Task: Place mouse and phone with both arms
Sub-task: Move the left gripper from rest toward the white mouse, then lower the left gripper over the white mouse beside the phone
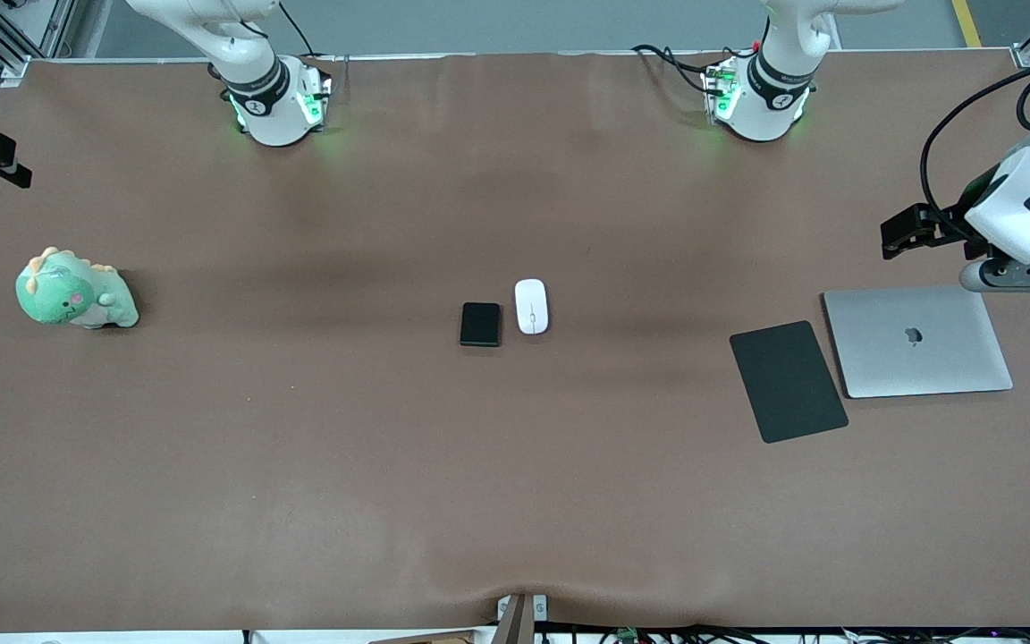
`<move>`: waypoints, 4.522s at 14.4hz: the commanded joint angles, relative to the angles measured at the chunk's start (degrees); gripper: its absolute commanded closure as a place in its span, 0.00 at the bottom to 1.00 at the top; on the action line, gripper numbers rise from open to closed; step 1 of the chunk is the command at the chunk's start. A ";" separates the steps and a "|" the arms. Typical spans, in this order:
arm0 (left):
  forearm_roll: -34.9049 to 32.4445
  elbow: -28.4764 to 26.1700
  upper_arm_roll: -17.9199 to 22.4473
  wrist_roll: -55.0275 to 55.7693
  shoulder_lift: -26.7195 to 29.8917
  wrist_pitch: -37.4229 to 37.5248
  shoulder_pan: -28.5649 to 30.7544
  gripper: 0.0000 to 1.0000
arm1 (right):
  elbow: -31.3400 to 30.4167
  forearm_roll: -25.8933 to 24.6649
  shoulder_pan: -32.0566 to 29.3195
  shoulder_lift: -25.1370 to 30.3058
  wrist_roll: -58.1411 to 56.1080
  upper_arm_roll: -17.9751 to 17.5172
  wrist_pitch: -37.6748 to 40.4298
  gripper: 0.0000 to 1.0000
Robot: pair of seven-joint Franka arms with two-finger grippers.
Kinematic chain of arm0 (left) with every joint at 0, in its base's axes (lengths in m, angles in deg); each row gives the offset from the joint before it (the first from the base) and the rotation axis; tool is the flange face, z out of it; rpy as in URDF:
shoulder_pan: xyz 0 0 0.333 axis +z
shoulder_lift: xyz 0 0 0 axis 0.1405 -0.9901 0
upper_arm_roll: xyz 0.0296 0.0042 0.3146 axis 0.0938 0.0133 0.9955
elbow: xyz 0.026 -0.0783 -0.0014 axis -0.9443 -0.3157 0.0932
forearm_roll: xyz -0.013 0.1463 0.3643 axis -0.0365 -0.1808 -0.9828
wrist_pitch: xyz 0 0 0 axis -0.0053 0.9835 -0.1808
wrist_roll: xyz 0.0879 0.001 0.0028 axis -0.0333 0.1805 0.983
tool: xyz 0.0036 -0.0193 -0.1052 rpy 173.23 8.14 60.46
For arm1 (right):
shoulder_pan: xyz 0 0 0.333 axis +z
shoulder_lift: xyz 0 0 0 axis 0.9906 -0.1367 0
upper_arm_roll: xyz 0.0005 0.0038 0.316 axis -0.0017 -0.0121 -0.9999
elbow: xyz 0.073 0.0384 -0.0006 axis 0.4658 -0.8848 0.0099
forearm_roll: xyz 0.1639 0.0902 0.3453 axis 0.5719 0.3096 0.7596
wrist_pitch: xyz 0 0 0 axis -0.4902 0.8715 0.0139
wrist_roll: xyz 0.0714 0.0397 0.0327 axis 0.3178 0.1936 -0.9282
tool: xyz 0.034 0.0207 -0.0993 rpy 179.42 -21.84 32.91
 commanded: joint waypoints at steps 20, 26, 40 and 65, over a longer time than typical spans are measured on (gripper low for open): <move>0.79 -2.24 -11.45 13.23 -0.48 1.25 -1.03 0.00 | -0.60 0.15 -0.29 -2.70 -0.48 -0.63 -1.61 0.00; 1.31 -5.04 -16.98 18.67 -1.10 -0.67 -1.11 0.00 | -0.51 -0.29 -0.55 -2.87 -0.31 -0.63 -1.78 0.00; 0.44 -8.75 -20.60 30.54 -10.58 -18.16 -6.64 0.00 | -0.42 -0.12 -0.55 -3.49 -0.48 -0.63 -1.52 0.00; -12.12 -7.96 -20.33 56.98 -32.73 -39.08 -24.14 0.00 | -1.12 0.94 -4.07 -7.88 -0.04 -0.46 4.46 0.00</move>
